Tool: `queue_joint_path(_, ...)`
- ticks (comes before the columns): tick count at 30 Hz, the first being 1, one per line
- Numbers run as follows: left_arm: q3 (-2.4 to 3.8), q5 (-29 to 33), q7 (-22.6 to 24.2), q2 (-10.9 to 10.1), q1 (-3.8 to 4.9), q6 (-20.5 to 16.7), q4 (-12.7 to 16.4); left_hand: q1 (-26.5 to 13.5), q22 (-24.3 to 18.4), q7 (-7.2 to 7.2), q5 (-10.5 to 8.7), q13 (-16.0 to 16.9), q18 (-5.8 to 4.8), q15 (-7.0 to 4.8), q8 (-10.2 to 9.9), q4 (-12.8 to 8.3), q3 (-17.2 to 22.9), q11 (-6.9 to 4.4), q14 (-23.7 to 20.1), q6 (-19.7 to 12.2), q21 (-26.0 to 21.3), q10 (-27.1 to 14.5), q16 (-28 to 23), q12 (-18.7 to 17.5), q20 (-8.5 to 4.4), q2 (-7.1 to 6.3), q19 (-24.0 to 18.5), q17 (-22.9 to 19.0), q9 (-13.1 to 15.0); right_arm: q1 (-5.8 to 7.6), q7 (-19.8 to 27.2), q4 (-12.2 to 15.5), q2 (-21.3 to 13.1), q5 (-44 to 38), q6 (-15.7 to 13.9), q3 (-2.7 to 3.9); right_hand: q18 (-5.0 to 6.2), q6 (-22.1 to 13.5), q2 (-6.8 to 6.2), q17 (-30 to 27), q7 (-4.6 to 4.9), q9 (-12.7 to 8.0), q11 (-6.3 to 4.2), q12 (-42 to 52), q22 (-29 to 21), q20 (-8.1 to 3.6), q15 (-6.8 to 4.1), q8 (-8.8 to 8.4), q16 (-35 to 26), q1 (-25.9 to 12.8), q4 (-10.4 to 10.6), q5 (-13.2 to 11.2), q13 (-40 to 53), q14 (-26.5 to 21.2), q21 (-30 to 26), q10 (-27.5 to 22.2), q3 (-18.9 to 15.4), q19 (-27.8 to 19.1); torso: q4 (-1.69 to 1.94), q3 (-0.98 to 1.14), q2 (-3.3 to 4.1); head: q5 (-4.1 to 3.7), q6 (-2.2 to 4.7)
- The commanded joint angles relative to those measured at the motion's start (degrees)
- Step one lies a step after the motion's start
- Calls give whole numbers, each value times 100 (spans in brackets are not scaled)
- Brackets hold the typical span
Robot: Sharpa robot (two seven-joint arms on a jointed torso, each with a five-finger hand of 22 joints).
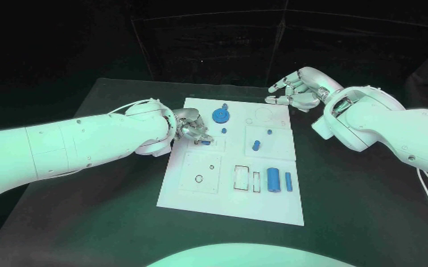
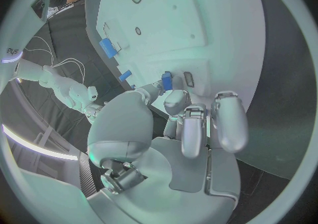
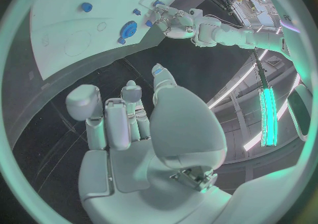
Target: Assemble the parts on the task board
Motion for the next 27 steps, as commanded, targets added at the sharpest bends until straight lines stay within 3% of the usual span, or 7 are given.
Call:
queue_joint_path(1, -19, -49, -10, 32, -20, 177, -10, -233, 28, -55, -17, 37, -42, -27, 42, -627, 641, -5, 596, 49, 36, 51, 19, 59, -11, -84, 82, 1510, 25, 11, 62, 2, 9, -15, -56, 5, 114, 26, 53, -20, -13, 3, -15, -33, -17, 6, -23, 28, -46, 11, -1, 27, -17, 244, -25, -34, -26, -40, -1, 2, 1, 0, 0)
queue_joint_path(9, -19, -49, -6, 95, -19, 196, -84, -491, 82, -90, -17, 116, -50, -57, 89, -446, 435, -36, 596, 123, 66, 97, 19, 152, -39, -140, 99, 1510, 58, 11, 57, 10, 1, -15, -57, 5, 121, 24, 52, -35, -13, 3, -14, -51, -54, 6, -23, 28, -56, 10, 0, 29, -36, 241, -44, -47, -30, -55, -2, 2, 0, -3, -28)
queue_joint_path(27, -18, -49, -3, 177, -18, 178, -167, -673, 231, -149, -20, 314, -76, -99, 193, -318, 171, -88, 596, 240, 159, 237, 19, 363, -79, -206, 144, 1510, 124, 11, 56, 6, 16, -15, -43, 5, 133, 16, 52, -100, -10, 1, -13, -92, -128, 6, -22, 27, -105, 10, 3, 37, -79, 224, -85, -80, -42, -85, 4, -1, 3, -34, -51)
